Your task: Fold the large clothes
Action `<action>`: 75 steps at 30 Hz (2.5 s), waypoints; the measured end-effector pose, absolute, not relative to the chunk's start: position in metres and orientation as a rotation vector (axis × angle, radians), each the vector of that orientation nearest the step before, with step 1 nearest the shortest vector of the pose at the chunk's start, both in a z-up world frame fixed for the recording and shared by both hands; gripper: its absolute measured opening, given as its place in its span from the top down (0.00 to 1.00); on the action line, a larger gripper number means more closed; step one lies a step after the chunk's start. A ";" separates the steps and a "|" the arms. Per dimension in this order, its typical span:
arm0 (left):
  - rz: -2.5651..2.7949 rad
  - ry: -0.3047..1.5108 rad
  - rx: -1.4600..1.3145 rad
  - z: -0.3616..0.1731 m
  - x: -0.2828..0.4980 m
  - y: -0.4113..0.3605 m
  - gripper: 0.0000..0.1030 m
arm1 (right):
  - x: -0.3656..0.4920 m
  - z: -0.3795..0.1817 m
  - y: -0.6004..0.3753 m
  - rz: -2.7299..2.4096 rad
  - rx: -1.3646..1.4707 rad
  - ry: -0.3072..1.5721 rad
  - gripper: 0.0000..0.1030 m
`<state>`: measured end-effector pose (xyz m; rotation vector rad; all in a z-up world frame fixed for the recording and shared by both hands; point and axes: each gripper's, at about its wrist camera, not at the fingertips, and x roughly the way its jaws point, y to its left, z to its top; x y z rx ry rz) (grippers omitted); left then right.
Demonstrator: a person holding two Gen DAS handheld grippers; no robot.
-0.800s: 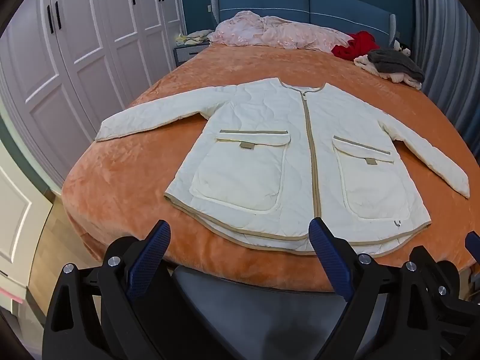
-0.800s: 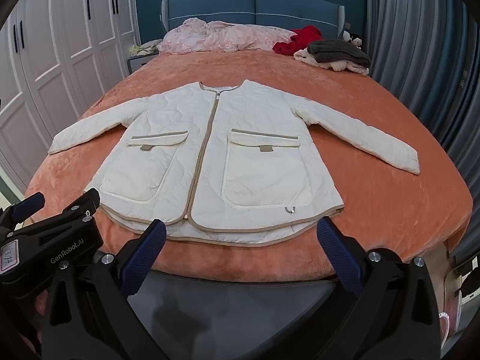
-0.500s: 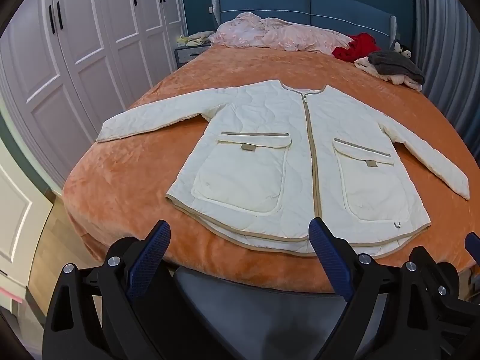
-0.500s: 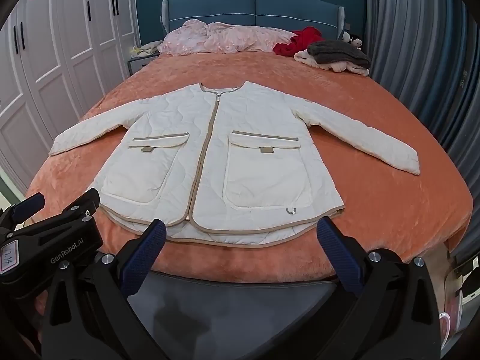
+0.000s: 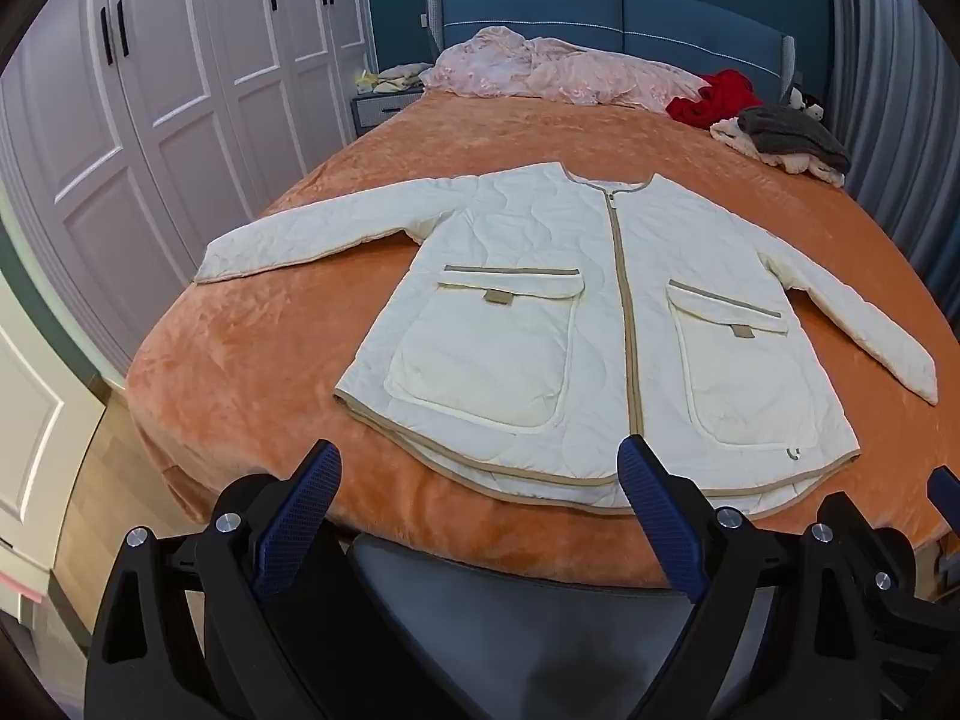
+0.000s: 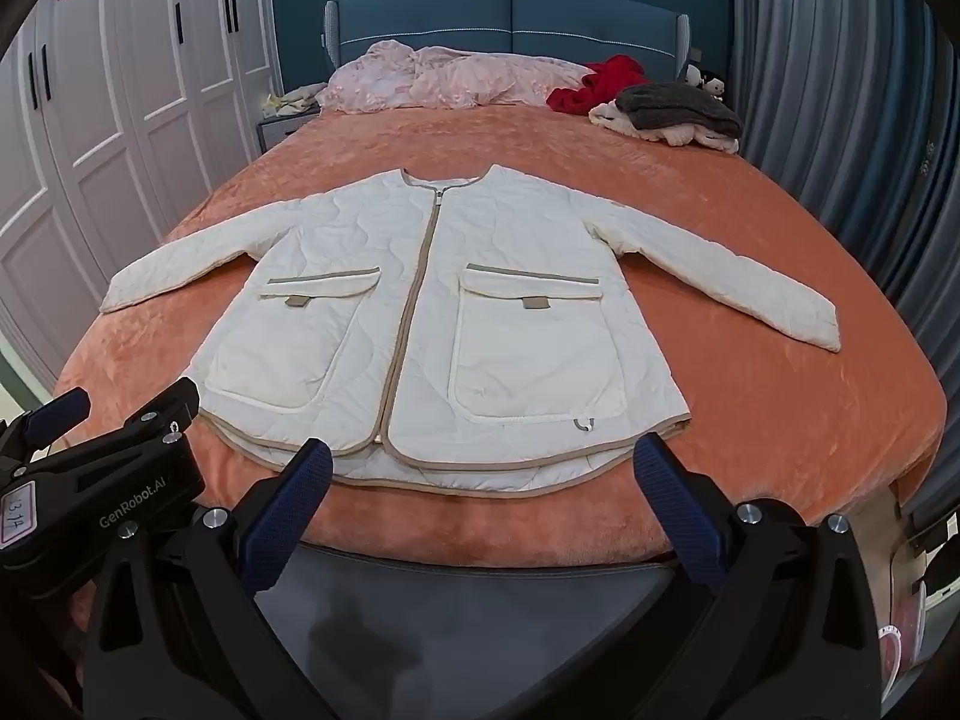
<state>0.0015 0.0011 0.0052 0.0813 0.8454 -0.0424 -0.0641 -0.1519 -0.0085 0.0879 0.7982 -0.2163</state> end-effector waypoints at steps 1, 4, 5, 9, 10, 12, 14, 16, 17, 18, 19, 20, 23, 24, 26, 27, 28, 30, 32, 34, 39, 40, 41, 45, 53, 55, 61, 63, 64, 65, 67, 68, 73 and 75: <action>-0.042 0.848 0.082 0.005 0.001 0.001 0.12 | -0.064 -0.009 -0.152 -0.217 0.088 0.798 0.05; -0.039 0.850 0.082 0.004 0.002 0.001 0.13 | -0.064 -0.009 -0.152 -0.216 0.088 0.798 0.05; -0.040 0.850 0.081 0.004 0.001 0.001 0.13 | -0.064 -0.008 -0.152 -0.216 0.088 0.798 0.05; -0.039 0.849 0.081 0.004 0.001 0.001 0.13 | -0.063 -0.007 -0.151 -0.216 0.088 0.797 0.05; -0.039 0.849 0.082 0.004 0.001 0.001 0.13 | -0.064 -0.008 -0.152 -0.216 0.088 0.798 0.05; -0.039 0.849 0.082 0.004 0.001 0.001 0.13 | -0.064 -0.008 -0.152 -0.216 0.090 0.797 0.05; -0.039 0.849 0.082 0.004 0.001 0.001 0.13 | -0.063 -0.007 -0.151 -0.216 0.088 0.797 0.05; -0.040 0.848 0.081 0.004 0.001 0.001 0.13 | -0.064 -0.008 -0.152 -0.215 0.089 0.798 0.05; -0.039 0.847 0.081 0.004 0.001 0.001 0.13 | -0.064 -0.008 -0.151 -0.216 0.089 0.798 0.05; -0.039 0.847 0.082 0.004 0.001 0.001 0.13 | -0.064 -0.008 -0.152 -0.216 0.089 0.797 0.05; -0.039 0.847 0.082 0.004 0.001 0.001 0.13 | -0.064 -0.008 -0.152 -0.216 0.089 0.797 0.05; -0.040 0.848 0.081 0.004 0.001 0.002 0.13 | -0.063 -0.007 -0.151 -0.216 0.089 0.798 0.05; -0.038 0.846 0.081 0.003 0.000 0.001 0.13 | -0.064 -0.008 -0.152 -0.216 0.090 0.799 0.05; -0.039 0.846 0.080 0.003 0.000 0.002 0.13 | -0.064 -0.008 -0.151 -0.216 0.091 0.799 0.05; -0.039 0.846 0.081 0.003 0.000 0.002 0.13 | -0.063 -0.007 -0.150 -0.217 0.089 0.798 0.05; -0.038 0.847 0.082 0.003 0.000 0.002 0.13 | -0.063 -0.007 -0.150 -0.217 0.088 0.799 0.05; -0.039 0.847 0.080 0.003 0.000 0.002 0.13 | -0.063 -0.008 -0.151 -0.216 0.089 0.799 0.05; -0.038 0.847 0.081 0.003 0.000 0.001 0.13 | -0.063 -0.008 -0.151 -0.216 0.089 0.798 0.05; -0.040 0.846 0.081 0.003 0.000 0.002 0.13 | -0.063 -0.008 -0.151 -0.215 0.090 0.800 0.05; -0.040 0.846 0.079 0.004 0.000 0.002 0.13 | -0.063 -0.008 -0.151 -0.216 0.090 0.800 0.05; -0.034 0.884 0.090 -0.002 0.007 0.000 0.13 | -0.058 -0.011 -0.151 -0.216 0.095 0.813 0.05; -0.034 0.890 0.094 -0.004 0.009 -0.001 0.13 | -0.056 -0.013 -0.152 -0.214 0.099 0.817 0.05; -0.034 0.892 0.096 -0.005 0.011 -0.002 0.13 | -0.053 -0.014 -0.153 -0.212 0.106 0.821 0.05; -0.040 0.886 0.094 -0.010 0.021 -0.007 0.12 | -0.041 -0.027 -0.165 -0.195 0.126 0.846 0.05; 0.024 0.979 0.072 -0.034 0.060 -0.004 0.12 | -0.011 -0.047 -0.257 -0.267 0.305 0.831 0.05; 0.041 1.001 0.069 -0.041 0.072 -0.003 0.12 | -0.004 -0.053 -0.301 -0.319 0.380 0.815 0.05; 0.089 0.968 0.047 -0.052 0.107 0.006 0.12 | 0.005 -0.081 -0.454 -0.529 0.631 0.701 0.05; 0.087 0.968 0.000 -0.056 0.118 0.012 0.12 | 0.004 -0.093 -0.501 -0.632 0.685 0.661 0.05; 0.095 0.963 -0.021 -0.058 0.123 0.015 0.12 | 0.004 -0.100 -0.523 -0.680 0.704 0.645 0.05; 0.106 0.952 -0.034 -0.059 0.127 0.018 0.12 | 0.006 -0.105 -0.536 -0.704 0.715 0.634 0.05; 0.129 0.945 -0.067 -0.063 0.135 0.020 0.12 | 0.005 -0.117 -0.567 -0.781 0.747 0.611 0.05; 0.151 0.941 -0.070 -0.064 0.139 0.022 0.12 | 0.006 -0.122 -0.578 -0.797 0.765 0.601 0.05; 0.212 0.984 -0.035 -0.075 0.158 0.029 0.12 | 0.009 -0.146 -0.626 -0.859 0.846 0.564 0.08; 0.224 0.994 -0.026 -0.079 0.165 0.035 0.11 | 0.014 -0.157 -0.640 -0.862 0.888 0.563 0.19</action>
